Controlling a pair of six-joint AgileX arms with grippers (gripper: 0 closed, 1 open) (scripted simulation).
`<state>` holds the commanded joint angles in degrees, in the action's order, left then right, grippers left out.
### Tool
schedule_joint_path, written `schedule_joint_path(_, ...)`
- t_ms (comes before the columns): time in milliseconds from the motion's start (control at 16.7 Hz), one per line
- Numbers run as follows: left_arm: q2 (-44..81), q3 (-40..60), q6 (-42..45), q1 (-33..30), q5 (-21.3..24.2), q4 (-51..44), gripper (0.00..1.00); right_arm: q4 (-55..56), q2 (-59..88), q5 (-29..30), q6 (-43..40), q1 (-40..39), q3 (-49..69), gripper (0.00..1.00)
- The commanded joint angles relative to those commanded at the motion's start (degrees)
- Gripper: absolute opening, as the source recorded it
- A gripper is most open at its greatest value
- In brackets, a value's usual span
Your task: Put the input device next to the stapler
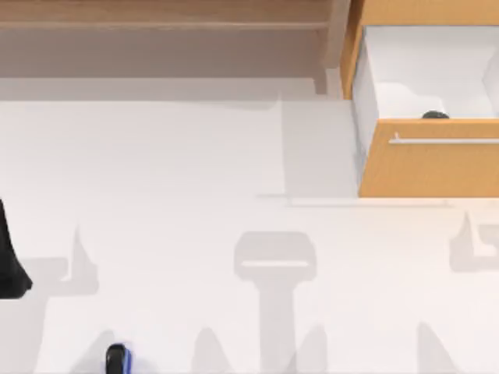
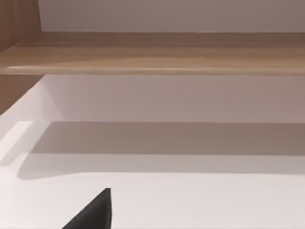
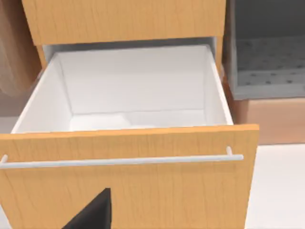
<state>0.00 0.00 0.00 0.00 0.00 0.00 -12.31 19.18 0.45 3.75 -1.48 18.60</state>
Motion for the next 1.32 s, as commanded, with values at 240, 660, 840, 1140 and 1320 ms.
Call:
schedule_joint_path(240,0.0,0.0,0.0,0.0,0.0,0.0,1.00,-10.3,21.1,0.3,3.3,-1.2,18.6,1.00)
schedule_joint_path(660,0.0,0.0,0.0,0.0,0.0,0.0,1.00,-28.7,64.5,0.8,9.1,-3.7,55.2,1.00)
schedule_joint_path(840,0.0,0.0,0.0,0.0,0.0,0.0,1.00,-36.4,81.9,1.1,11.3,-4.7,70.0,1.00)
schedule_joint_path(1140,0.0,0.0,0.0,0.0,0.0,0.0,1.00,-48.1,105.2,1.7,14.8,-6.1,90.5,1.00)
schedule_joint_path(1320,0.0,0.0,0.0,0.0,0.0,0.0,1.00,-53.4,114.6,1.8,16.6,-6.5,98.9,1.00)
